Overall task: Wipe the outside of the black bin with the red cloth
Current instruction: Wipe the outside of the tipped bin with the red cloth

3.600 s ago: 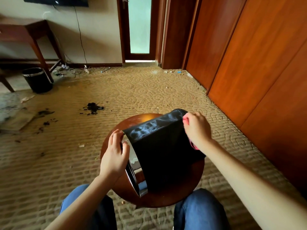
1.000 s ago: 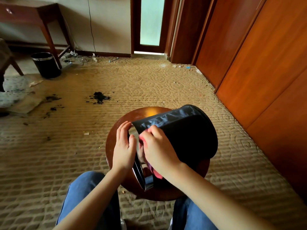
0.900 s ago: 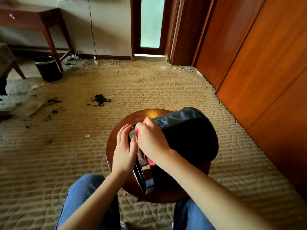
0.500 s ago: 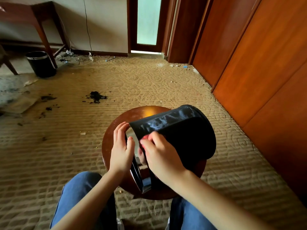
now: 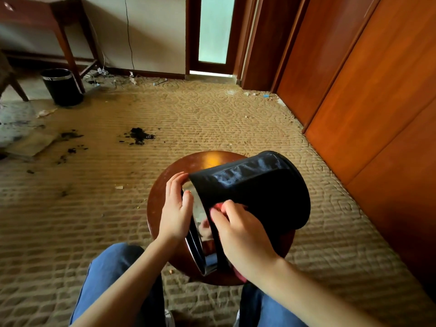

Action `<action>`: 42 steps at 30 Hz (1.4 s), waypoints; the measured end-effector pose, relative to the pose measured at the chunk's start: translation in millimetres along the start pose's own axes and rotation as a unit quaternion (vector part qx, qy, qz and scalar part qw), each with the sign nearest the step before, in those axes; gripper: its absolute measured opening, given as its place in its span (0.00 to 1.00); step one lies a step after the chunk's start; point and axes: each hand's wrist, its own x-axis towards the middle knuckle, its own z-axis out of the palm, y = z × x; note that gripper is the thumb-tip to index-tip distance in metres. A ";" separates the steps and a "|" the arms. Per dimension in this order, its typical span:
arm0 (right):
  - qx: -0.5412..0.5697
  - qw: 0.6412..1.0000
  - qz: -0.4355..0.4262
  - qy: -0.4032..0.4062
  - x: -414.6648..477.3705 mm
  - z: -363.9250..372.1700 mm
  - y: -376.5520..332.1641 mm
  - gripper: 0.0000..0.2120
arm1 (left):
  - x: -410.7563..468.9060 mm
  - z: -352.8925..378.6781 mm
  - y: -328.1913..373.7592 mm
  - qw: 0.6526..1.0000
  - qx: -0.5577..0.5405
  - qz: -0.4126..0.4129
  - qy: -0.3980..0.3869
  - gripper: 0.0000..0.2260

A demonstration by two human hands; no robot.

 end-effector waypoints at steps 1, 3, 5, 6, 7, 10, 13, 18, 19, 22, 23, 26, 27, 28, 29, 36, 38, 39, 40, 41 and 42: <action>0.008 1.000 -0.002 0.001 -3.9 0.5 0.2 0.16 | 0.1 1.6 -0.5 1.000 -0.004 0.001 0.004 0.25; 0.016 1.000 0.006 -0.001 7.6 1.4 -0.9 0.14 | -0.6 2.9 -0.1 1.000 -0.011 0.003 0.012 0.29; 0.014 1.000 0.022 -0.007 38.1 2.7 -2.7 0.05 | -1.4 2.1 -0.3 1.000 -0.013 0.005 0.015 0.30; 0.003 0.999 0.035 -0.020 56.7 2.0 -4.7 0.03 | -2.4 1.5 0.6 1.000 -0.011 0.005 0.012 0.30; -0.015 0.997 0.042 -0.066 75.1 1.6 -7.5 0.05 | -4.1 1.1 2.2 1.000 -0.007 0.005 0.007 0.29; -0.098 0.978 0.051 -0.175 111.6 6.1 -17.5 0.12 | -4.0 -1.9 6.6 1.000 -0.001 0.008 -0.009 0.24; -0.139 0.984 0.048 -0.099 93.4 8.1 -29.0 0.09 | 5.9 -4.7 0.3 1.000 -0.007 -0.001 -0.008 0.25; -0.052 0.998 0.025 0.005 10.1 2.8 -11.7 0.16 | 7.3 -1.3 -3.0 1.000 -0.007 -0.004 -0.002 0.31; -0.037 0.999 0.026 0.016 8.4 0.6 -8.3 0.16 | 5.0 -0.5 -2.5 1.000 -0.006 -0.001 -0.001 0.31; -0.013 0.999 0.047 -0.002 37.6 0.2 -4.7 0.06 | -1.6 0.4 0.3 1.000 -0.001 0.005 -0.004 0.30; -0.016 0.998 0.059 -0.025 55.4 1.2 -4.5 0.02 | -4.9 0.2 1.1 1.000 0.002 0.007 -0.008 0.30; -0.067 0.980 0.094 -0.165 103.5 2.7 -4.7 0.10 | -12.8 0.6 5.0 1.000 0.017 0.014 -0.018 0.30; -0.081 0.972 0.108 -0.192 111.8 5.0 -4.5 0.13 | -11.8 0.3 5.8 1.000 0.021 0.014 -0.018 0.31; -0.089 0.973 0.114 -0.183 112.3 5.2 -6.6 0.14 | -9.5 -0.8 5.5 0.999 0.023 0.015 -0.018 0.31; -0.102 0.976 0.113 -0.153 106.6 5.1 -9.4 0.14 | -6.0 -2.0 4.5 0.999 0.025 0.015 -0.017 0.31; -0.078 0.994 0.081 -0.006 14.0 -2.0 -13.4 0.15 | 0.9 -1.4 -0.6 1.000 0.020 0.015 -0.003 0.31; -0.068 0.994 0.090 -0.004 29.8 -4.2 -15.5 0.12 | -5.8 0.3 0.8 1.000 0.014 0.021 -0.004 0.29; -0.085 0.991 0.098 -0.024 44.3 -6.2 -17.1 0.10 | -9.8 0.7 1.7 1.000 0.011 0.022 -0.007 0.29; -0.103 0.987 0.103 -0.061 60.7 -7.4 -19.2 0.07 | -14.2 1.2 2.4 1.000 0.012 0.024 -0.011 0.29; -0.101 0.984 0.099 -0.106 78.0 -5.0 -19.2 0.08 | -17.3 1.2 4.0 0.999 0.017 0.026 -0.014 0.29; -0.096 0.979 0.102 -0.150 94.0 -1.1 -17.6 0.12 | -19.9 1.3 5.0 0.999 0.023 0.027 -0.017 0.29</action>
